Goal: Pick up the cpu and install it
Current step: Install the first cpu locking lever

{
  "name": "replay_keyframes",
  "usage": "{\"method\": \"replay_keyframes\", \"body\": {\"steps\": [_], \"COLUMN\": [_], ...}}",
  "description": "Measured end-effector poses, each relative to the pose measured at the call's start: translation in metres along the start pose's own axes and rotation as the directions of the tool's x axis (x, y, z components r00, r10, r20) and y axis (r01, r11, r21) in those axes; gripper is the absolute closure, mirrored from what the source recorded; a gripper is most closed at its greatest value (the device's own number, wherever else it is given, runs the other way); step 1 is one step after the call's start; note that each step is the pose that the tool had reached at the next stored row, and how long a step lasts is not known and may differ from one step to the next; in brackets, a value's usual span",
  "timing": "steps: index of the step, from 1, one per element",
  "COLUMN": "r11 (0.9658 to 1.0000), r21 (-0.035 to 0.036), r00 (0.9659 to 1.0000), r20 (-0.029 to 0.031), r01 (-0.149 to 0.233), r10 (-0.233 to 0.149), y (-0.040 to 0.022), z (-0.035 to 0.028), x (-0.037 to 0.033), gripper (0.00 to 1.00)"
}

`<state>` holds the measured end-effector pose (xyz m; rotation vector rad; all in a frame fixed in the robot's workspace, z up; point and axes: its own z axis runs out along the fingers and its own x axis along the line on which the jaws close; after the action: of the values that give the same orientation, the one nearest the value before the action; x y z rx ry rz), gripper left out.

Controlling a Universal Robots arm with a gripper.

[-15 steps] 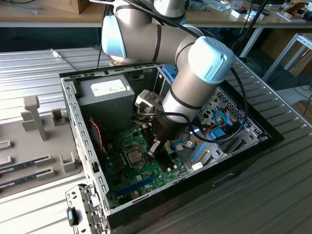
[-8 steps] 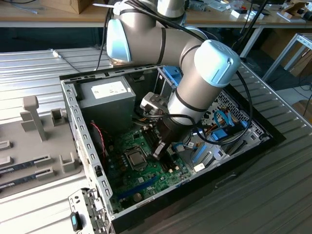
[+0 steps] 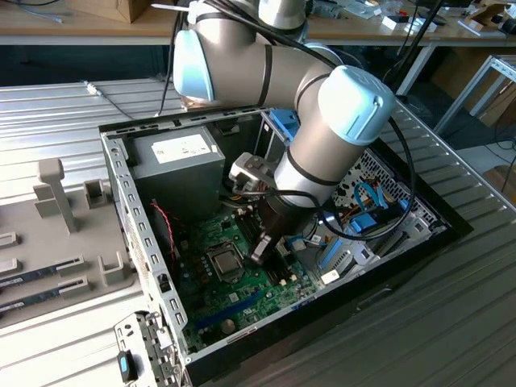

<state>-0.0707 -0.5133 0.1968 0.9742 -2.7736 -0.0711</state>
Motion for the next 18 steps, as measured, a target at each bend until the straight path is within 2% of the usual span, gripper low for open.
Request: {"method": "replay_keyframes", "body": {"steps": [1, 2, 4, 5, 11, 14, 18], "r11": [1.0000, 1.0000, 1.0000, 1.0000, 1.0000, 1.0000, 1.0000], "r21": [0.0002, 0.0013, 0.0019, 0.0017, 0.0009, -0.0060, -0.0059], "r00": [1.0000, 1.0000, 1.0000, 1.0000, 1.0000, 1.0000, 1.0000], "r20": [0.0002, -0.0013, -0.0004, -0.0002, -0.0003, -0.0082, -0.0086], "r01": [0.000, 0.000, -0.001, -0.001, -0.001, -0.001, -0.001], "r10": [0.000, 0.000, 0.001, 0.001, 0.001, 0.001, 0.001], "y": [0.0009, 0.0022, 0.0057, 0.0064, 0.0098, 0.0078, 0.0078], "z": [-0.0037, -0.0091, -0.0205, -0.0241, -0.0546, -0.0580, -0.0581], "x": [0.0003, 0.0007, 0.0009, 0.0012, 0.0065, 0.0041, 0.0041], "gripper": [0.89, 0.89, 0.89, 0.89, 0.89, 0.89, 0.89]}}
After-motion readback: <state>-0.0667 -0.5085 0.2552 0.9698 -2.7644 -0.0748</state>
